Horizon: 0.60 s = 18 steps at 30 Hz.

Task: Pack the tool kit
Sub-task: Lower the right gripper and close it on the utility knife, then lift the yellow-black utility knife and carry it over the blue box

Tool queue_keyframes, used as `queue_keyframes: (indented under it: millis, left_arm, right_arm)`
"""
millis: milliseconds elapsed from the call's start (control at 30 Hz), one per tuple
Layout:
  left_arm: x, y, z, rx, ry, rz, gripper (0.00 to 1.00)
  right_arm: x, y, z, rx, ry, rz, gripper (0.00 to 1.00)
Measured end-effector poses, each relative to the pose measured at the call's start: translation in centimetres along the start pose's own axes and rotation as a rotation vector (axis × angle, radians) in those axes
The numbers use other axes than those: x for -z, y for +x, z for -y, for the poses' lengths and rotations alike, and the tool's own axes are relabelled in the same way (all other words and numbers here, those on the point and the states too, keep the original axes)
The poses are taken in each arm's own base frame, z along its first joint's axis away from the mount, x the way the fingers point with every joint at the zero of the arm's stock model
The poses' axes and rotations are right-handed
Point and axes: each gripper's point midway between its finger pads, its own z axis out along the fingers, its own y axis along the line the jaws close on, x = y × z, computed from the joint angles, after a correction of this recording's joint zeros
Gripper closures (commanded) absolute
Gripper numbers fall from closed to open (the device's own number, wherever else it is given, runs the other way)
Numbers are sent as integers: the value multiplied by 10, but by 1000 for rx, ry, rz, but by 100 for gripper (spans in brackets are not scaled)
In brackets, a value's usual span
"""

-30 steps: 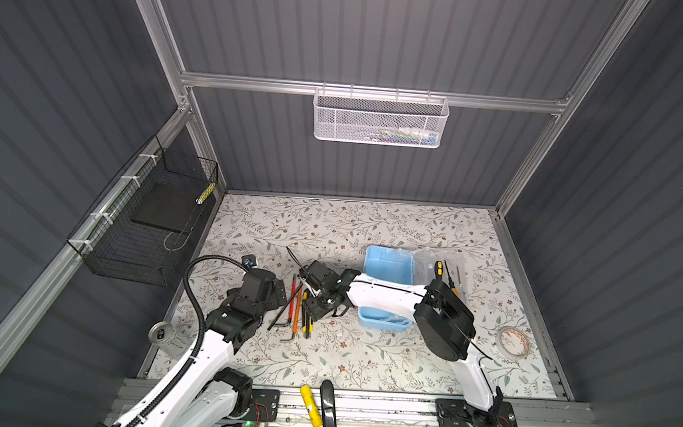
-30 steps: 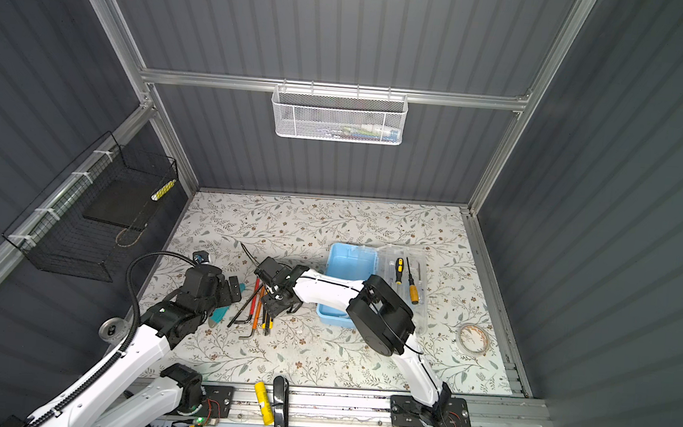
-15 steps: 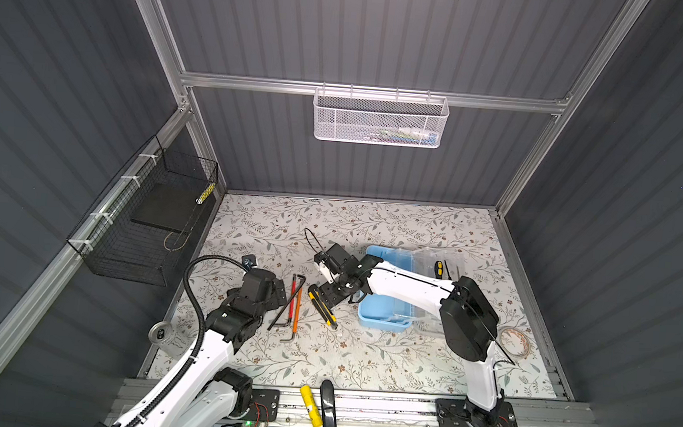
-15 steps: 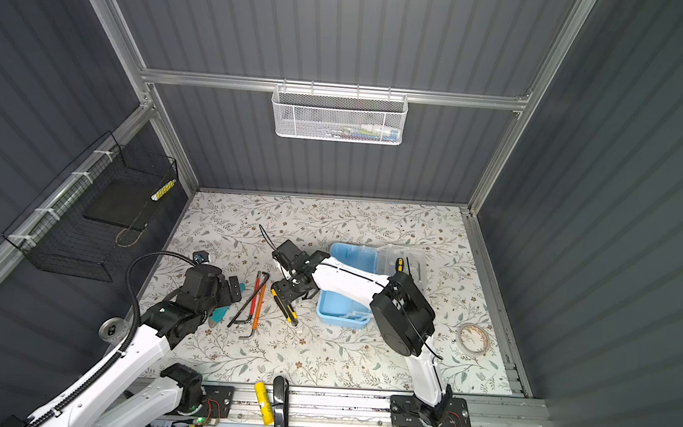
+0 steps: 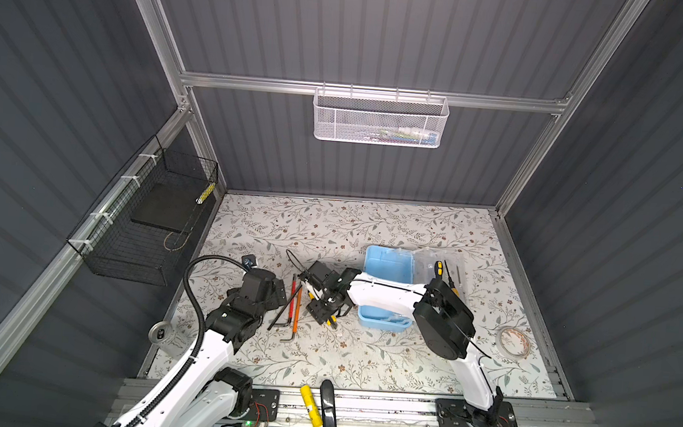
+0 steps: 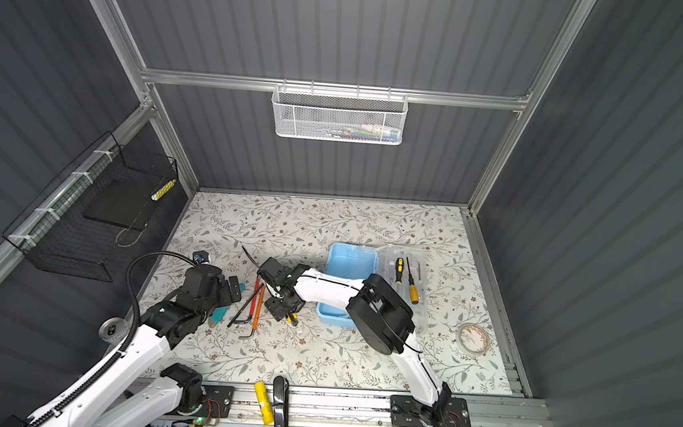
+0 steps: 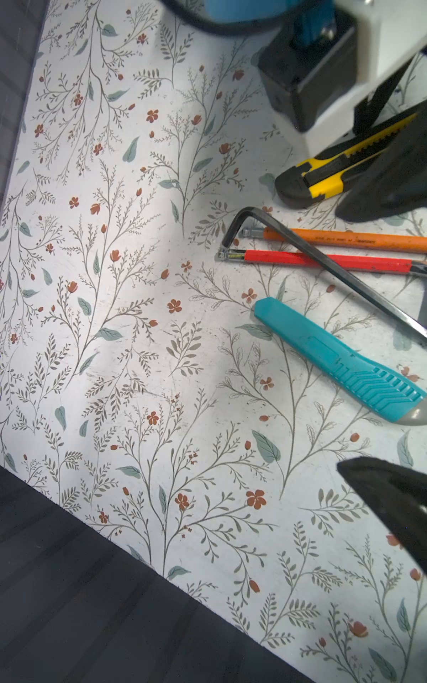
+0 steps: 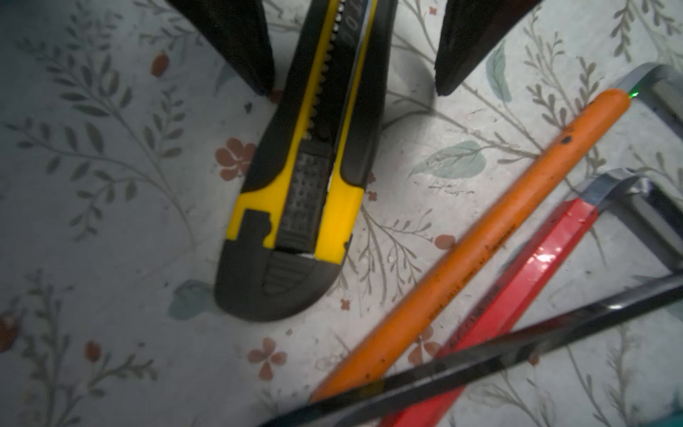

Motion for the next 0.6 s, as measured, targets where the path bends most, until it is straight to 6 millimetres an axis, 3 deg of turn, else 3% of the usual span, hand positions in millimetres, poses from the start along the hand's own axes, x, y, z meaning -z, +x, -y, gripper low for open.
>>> queue_keyframes:
  millis: [600]
  left_arm:
    - [3, 3, -6, 28, -22, -8, 1]
  right_arm:
    - [-1, -3, 14, -100, 80, 12, 69]
